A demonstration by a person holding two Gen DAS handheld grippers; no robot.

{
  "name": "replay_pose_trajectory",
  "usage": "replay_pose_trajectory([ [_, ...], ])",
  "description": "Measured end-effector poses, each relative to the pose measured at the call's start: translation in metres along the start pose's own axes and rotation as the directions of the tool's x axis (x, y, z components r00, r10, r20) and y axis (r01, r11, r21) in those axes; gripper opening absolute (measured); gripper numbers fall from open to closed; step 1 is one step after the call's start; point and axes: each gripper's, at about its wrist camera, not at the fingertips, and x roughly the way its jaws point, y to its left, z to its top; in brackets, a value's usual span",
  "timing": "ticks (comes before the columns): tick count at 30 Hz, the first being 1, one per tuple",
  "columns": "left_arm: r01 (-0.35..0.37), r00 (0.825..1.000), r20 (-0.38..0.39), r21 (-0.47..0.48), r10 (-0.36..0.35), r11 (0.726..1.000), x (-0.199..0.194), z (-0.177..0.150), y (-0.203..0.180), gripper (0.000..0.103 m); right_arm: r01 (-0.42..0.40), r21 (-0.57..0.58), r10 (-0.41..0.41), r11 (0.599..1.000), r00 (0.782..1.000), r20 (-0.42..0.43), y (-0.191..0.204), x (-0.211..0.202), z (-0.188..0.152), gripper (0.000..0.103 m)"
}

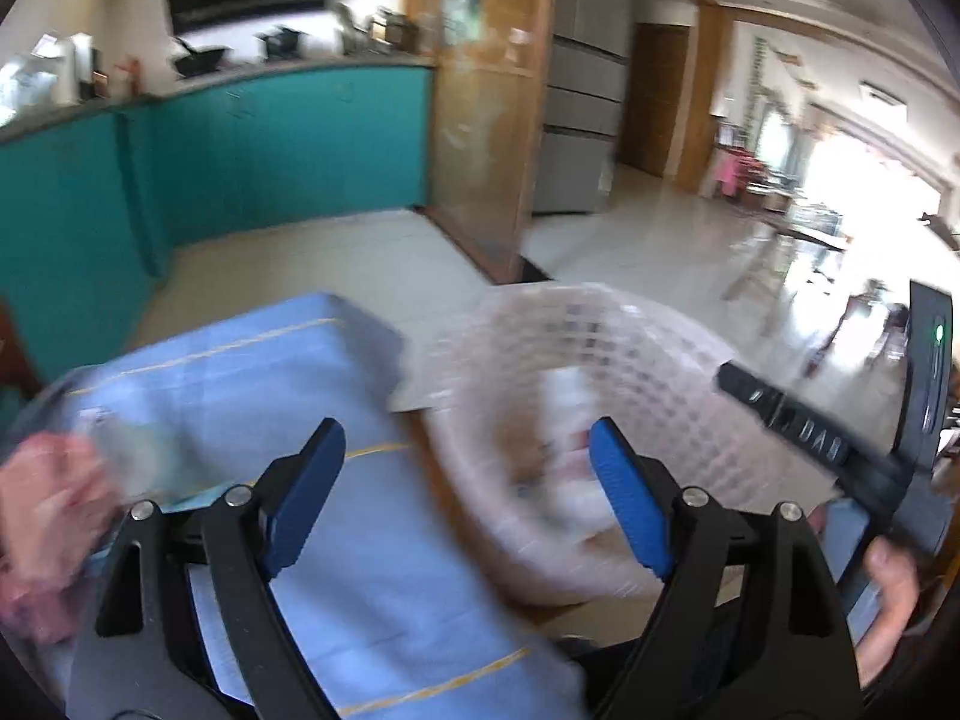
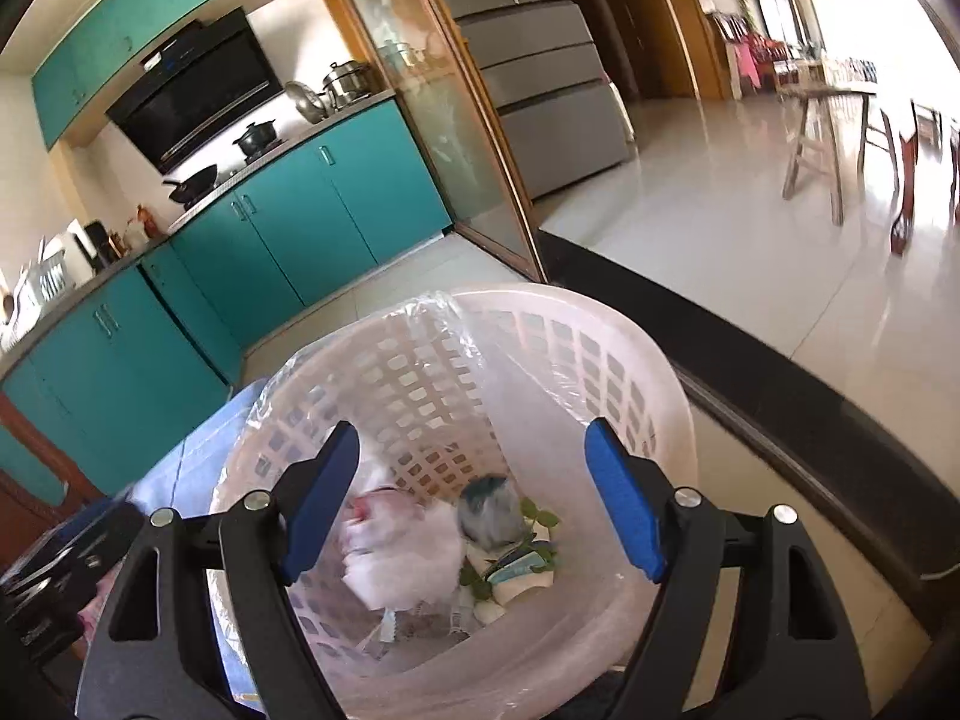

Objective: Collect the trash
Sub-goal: 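Drop the green bag into the wastebasket while the left gripper drops the white bag in, then grasp the light blue face mask with the right gripper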

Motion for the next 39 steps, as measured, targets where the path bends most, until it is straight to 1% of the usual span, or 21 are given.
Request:
replay_pose_trajectory([
  [2, -0.062, 0.998, 0.010, 0.000, 0.062, 0.998, -0.018, -0.012, 0.011, 0.084, -0.004, -0.016, 0.004, 1.000, 1.000, 0.002, 0.008, 0.002, -0.002, 0.076],
  [4, -0.123, 0.992, 0.018, 0.005, 0.123, 0.992, -0.036, -0.027, 0.028, 0.084, -0.007, -0.038, 0.008, 0.999, 1.000, 0.013, 0.018, 0.000, -0.004, 0.076],
  [8, -0.201, 0.979, 0.014, 0.010, 0.201, 0.980, -0.073, -0.054, 0.054, 0.087, -0.012, -0.096, 0.016, 0.995, 0.999, 0.039, 0.039, -0.006, -0.010, 0.076],
  [11, -0.213, 0.977, -0.010, -0.026, 0.213, 0.977, -0.093, -0.074, 0.072, 0.087, -0.021, -0.131, 0.027, 0.991, 0.999, 0.047, 0.053, -0.011, -0.014, 0.076],
  [13, -0.207, 0.978, -0.027, -0.067, 0.205, 0.976, -0.105, -0.088, 0.089, 0.087, -0.027, -0.146, 0.034, 0.989, 0.998, 0.050, 0.063, -0.014, -0.014, 0.076],
  [15, -0.200, 0.980, -0.030, -0.093, 0.198, 0.975, -0.117, -0.097, 0.096, 0.087, -0.015, -0.172, 0.025, 0.985, 0.998, 0.056, 0.075, -0.017, -0.017, 0.076],
  [20, -0.173, 0.985, -0.038, -0.123, 0.170, 0.977, -0.132, -0.113, 0.117, 0.087, 0.082, -0.286, -0.060, 0.955, 0.995, 0.084, 0.109, -0.027, -0.025, 0.076],
  [21, -0.164, 0.986, -0.031, -0.127, 0.161, 0.978, -0.135, -0.116, 0.121, 0.087, 0.088, -0.317, -0.070, 0.944, 0.995, 0.065, 0.118, -0.031, -0.027, 0.076],
  [24, -0.145, 0.989, -0.022, -0.128, 0.143, 0.981, -0.141, -0.125, 0.133, 0.087, 0.057, -0.382, -0.064, 0.922, 0.998, -0.005, 0.141, -0.041, -0.029, 0.076],
  [26, -0.130, 0.991, -0.030, -0.139, 0.127, 0.982, -0.141, -0.129, 0.140, 0.087, 0.004, -0.446, -0.031, 0.895, 0.998, -0.053, 0.171, -0.052, -0.017, 0.076],
  [27, -0.128, 0.992, -0.036, -0.150, 0.124, 0.980, -0.141, -0.131, 0.144, 0.083, -0.012, -0.461, -0.019, 0.887, 0.998, -0.061, 0.181, -0.055, -0.012, 0.076],
  [28, -0.136, 0.991, -0.038, -0.158, 0.132, 0.978, -0.142, -0.131, 0.146, 0.067, -0.036, -0.488, -0.006, 0.872, 0.996, -0.084, 0.203, -0.057, 0.001, 0.076],
  [29, -0.154, 0.988, -0.042, -0.167, 0.149, 0.974, -0.144, -0.131, 0.150, 0.061, -0.057, -0.502, 0.006, 0.863, 0.995, -0.103, 0.216, -0.056, 0.006, 0.076],
  [30, -0.161, 0.987, -0.043, -0.170, 0.156, 0.972, -0.143, -0.130, 0.153, 0.059, -0.104, -0.521, 0.047, 0.847, 0.992, -0.121, 0.236, -0.055, 0.015, 0.076],
  [31, -0.169, 0.986, -0.040, -0.181, 0.164, 0.969, -0.143, -0.129, 0.157, 0.059, -0.125, -0.533, 0.076, 0.837, 0.991, -0.113, 0.246, -0.055, 0.015, 0.076],
  [32, -0.177, 0.984, -0.040, -0.192, 0.172, 0.965, -0.144, -0.129, 0.159, 0.059, -0.149, -0.553, 0.115, 0.819, 0.989, -0.097, 0.259, -0.053, 0.011, 0.076],
  [33, -0.182, 0.983, -0.047, -0.201, 0.176, 0.962, -0.143, -0.129, 0.161, 0.059, -0.175, -0.576, 0.141, 0.798, 0.984, -0.104, 0.269, -0.047, 0.006, 0.076],
  [35, -0.191, 0.981, -0.065, -0.201, 0.181, 0.961, -0.142, -0.131, 0.162, 0.059, -0.240, -0.624, 0.176, 0.744, 0.971, -0.164, 0.284, -0.031, -0.013, 0.076],
  [36, -0.210, 0.977, -0.065, -0.190, 0.201, 0.959, -0.142, -0.131, 0.161, 0.059, -0.284, -0.651, 0.202, 0.704, 0.959, -0.199, 0.291, -0.018, -0.029, 0.076],
  [38, -0.262, 0.965, -0.061, -0.177, 0.255, 0.949, -0.140, -0.131, 0.162, 0.059, -0.333, -0.683, 0.228, 0.650, 0.943, -0.243, 0.300, 0.005, -0.051, 0.075],
  [39, -0.285, 0.959, -0.068, -0.188, 0.277, 0.940, -0.139, -0.131, 0.164, 0.058, -0.357, -0.677, 0.220, 0.644, 0.934, -0.283, 0.303, 0.024, -0.065, 0.065],
])
